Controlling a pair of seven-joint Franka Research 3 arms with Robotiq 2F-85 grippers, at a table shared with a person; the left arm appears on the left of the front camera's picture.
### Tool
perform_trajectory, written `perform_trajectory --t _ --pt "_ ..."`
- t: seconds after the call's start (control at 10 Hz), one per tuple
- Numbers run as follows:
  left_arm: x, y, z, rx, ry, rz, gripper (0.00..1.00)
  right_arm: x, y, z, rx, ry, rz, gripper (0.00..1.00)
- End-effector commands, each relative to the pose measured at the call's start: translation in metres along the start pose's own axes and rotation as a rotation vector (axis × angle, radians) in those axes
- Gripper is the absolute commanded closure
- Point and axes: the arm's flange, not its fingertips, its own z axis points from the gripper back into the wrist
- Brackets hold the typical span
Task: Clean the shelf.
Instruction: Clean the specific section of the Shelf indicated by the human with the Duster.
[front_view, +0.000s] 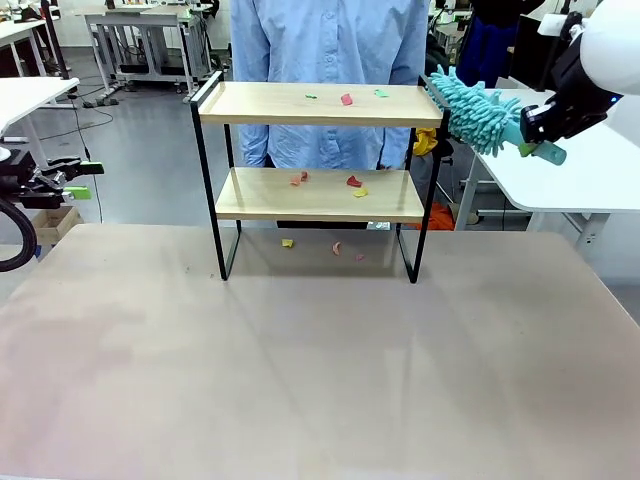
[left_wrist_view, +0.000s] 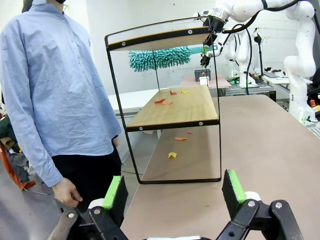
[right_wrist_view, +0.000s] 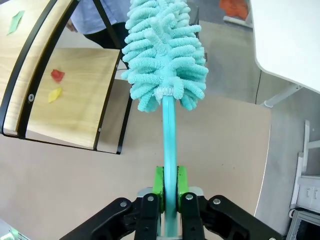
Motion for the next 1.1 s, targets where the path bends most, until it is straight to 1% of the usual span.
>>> perform_trajectory --t 0.0,0.4,0.5,0.7,0.8,0.9,1.0 --pt "0.004 0.000 -0.001 -0.001 0.001 -0.004 0.00 0.000 -0.001 0.001 -0.002 -0.005 0.011 1.00" --pt "0.004 0.000 -0.001 -0.001 0.001 -0.004 0.00 0.000 -0.001 0.001 -0.002 -0.005 0.011 1.00" --pt "0.004 0.000 -0.001 -0.001 0.001 -0.004 0.00 0.000 0.000 0.000 0.000 0.000 0.000 0.87" --pt "0.004 0.000 -0.001 -0.001 0.001 -0.004 0.00 -0.022 -0.031 0.040 -0.026 0.062 0.154 0.87" --pt "0.004 0.000 -0.001 -0.001 0.001 -0.004 0.00 -0.031 -0.047 0.055 -0.048 0.110 0.219 0.87" --pt "0.004 0.000 -0.001 -0.001 0.001 -0.004 0.00 -0.040 -0.061 0.067 -0.080 0.186 0.305 0.87" --pt "0.004 0.000 -0.001 -0.001 0.001 -0.004 0.00 -0.055 -0.070 0.079 -0.112 0.299 0.409 0.87"
